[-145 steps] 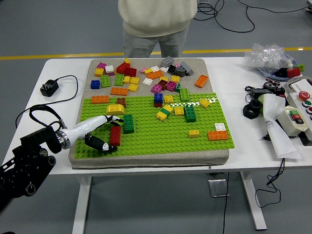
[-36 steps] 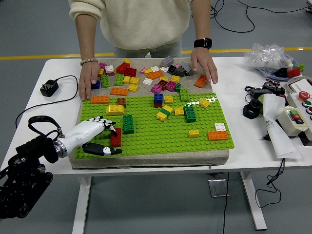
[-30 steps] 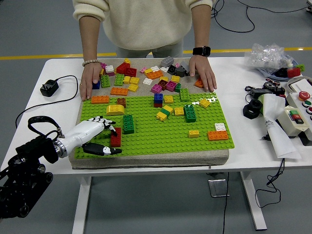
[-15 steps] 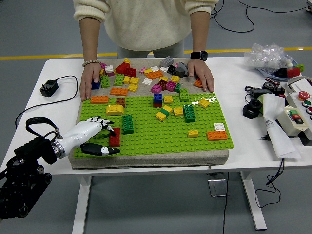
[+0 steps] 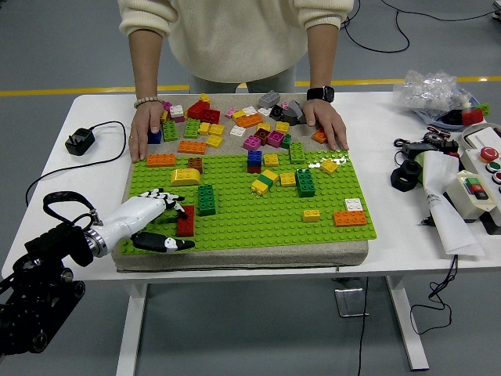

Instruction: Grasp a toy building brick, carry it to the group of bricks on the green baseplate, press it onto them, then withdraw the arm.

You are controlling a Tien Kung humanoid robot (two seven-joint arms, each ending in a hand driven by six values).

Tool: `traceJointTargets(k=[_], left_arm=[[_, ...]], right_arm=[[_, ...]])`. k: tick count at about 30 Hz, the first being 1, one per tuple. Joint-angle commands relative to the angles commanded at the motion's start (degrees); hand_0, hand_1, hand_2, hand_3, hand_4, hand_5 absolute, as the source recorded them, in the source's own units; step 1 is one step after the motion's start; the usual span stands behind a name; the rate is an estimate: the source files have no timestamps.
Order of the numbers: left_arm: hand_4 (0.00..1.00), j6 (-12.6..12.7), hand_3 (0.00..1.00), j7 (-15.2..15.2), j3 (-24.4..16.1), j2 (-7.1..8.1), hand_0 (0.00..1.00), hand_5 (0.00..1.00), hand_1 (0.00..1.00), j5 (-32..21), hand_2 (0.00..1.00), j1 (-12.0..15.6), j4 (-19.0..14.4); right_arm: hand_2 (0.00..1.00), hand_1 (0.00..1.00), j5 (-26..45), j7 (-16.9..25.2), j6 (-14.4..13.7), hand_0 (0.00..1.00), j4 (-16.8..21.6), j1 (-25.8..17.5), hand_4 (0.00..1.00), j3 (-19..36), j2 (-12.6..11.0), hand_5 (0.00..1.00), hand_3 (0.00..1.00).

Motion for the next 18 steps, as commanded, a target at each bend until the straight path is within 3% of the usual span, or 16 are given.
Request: traceJointTargets(k=[7,18], left_arm=[[0.998,-0.3,0.625,-0.2,-0.5,0.3,0.998,0.788,0.935,0.0,0.934,0.3,-1.0],[0.998,-2.3,0.619,-0.4,-3.2,1.67,0.998,0.77,0.911,0.0,0.899,1.2,-9.8]], right_arm=[[0.755,0.71,0.0,0.1,0.0,0.793,0.0,0.1,0.908,0.0,0.0,0.552,0.717],[0.755,0.71,-0.1,0.3,-0.1,0.794,0.0,-0.1,0.908,0.0,0.0,0.552,0.716]])
